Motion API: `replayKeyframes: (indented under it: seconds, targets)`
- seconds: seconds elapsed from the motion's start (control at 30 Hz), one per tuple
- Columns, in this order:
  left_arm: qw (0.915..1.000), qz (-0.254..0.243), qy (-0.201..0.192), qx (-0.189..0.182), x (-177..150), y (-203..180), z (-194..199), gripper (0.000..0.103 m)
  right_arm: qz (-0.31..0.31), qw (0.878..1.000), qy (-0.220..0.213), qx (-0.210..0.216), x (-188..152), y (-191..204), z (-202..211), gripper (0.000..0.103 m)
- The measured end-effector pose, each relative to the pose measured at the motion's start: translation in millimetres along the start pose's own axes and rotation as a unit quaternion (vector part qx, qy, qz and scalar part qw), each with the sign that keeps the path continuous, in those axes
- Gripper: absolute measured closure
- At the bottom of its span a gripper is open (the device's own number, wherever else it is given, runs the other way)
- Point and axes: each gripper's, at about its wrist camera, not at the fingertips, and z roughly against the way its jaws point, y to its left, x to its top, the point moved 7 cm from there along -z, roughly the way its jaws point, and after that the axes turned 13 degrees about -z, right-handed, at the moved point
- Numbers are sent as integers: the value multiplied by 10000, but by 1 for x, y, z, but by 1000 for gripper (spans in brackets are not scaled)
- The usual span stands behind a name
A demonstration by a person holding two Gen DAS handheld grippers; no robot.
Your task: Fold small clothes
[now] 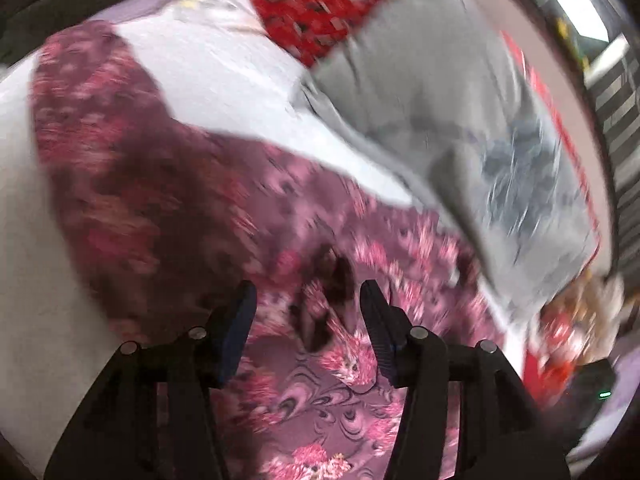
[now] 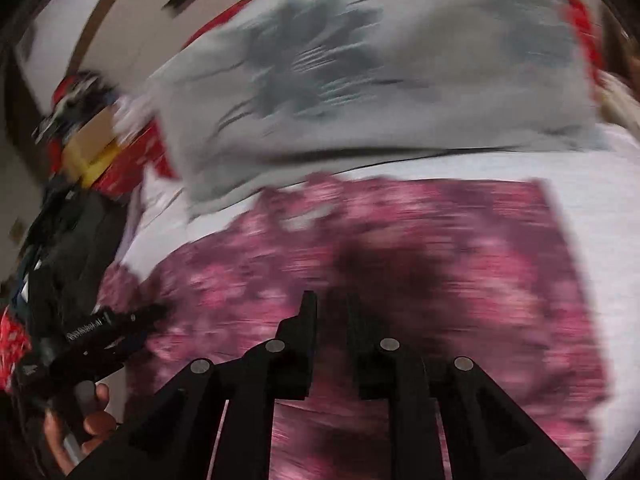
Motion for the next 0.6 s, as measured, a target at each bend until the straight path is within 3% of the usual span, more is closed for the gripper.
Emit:
replayKeyframes:
  seconds: [0.13,0.2,0.23,0.3,0.43,0.6]
  targets:
    - [9982,496,-300,131,23,56,36,46,154,9981,437,409,-23,49,-42,86]
    - [9969,589,-260,459,36,94,45,45,441,9958,711,360,-44,64,-65,82]
    - [9954,664,-270,629,45,118,50,45,726,9950,647,203,-56,67,-75,73]
    - [9924,836,-282,855,62,156,57,45,1128,9935,74,138,-66,71,-72,73]
    - [9820,1465,-120,1190,100,237,58,45,1092,9939,55,168,-66,73,-69,72]
    - [9791,1761,188,1002,131,264,25,44,985,9947,66,297,-65,70,-66,72]
